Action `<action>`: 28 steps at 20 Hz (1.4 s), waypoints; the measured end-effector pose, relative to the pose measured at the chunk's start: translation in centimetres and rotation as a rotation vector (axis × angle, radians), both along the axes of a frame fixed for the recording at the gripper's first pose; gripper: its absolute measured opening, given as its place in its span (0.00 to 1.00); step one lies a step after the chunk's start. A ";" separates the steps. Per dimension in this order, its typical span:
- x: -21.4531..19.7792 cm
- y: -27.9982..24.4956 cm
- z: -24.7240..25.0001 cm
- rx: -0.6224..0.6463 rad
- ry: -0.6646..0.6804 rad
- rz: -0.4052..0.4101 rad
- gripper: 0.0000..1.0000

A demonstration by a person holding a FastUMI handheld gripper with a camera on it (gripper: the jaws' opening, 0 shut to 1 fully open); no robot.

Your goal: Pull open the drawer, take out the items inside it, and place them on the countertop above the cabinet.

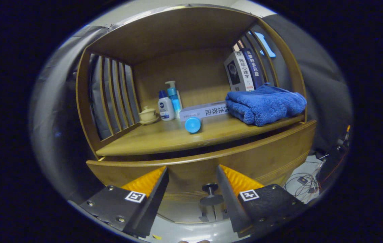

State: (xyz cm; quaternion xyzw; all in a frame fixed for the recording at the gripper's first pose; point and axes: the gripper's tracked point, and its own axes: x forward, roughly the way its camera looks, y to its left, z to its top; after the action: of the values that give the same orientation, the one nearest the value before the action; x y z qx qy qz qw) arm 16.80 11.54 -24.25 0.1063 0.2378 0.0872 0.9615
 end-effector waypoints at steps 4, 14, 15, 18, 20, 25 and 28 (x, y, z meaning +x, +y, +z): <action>1.3 0.3 -0.3 -0.006 0.012 0.005 0.86; 2.3 0.5 -0.8 0.045 0.010 -0.025 0.86; 2.3 0.5 -0.8 0.044 0.009 -0.024 0.86; 2.2 0.5 -0.8 0.041 0.011 -0.023 0.86; 2.2 0.6 -0.8 0.048 0.014 -0.026 0.86; 2.3 0.1 0.5 0.071 -0.006 -0.044 0.89; 2.4 -0.4 1.6 0.053 -0.026 -0.055 0.91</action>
State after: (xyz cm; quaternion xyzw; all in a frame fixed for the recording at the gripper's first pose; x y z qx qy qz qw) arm 19.19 11.14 -22.69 0.1368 0.2197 0.0685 0.9635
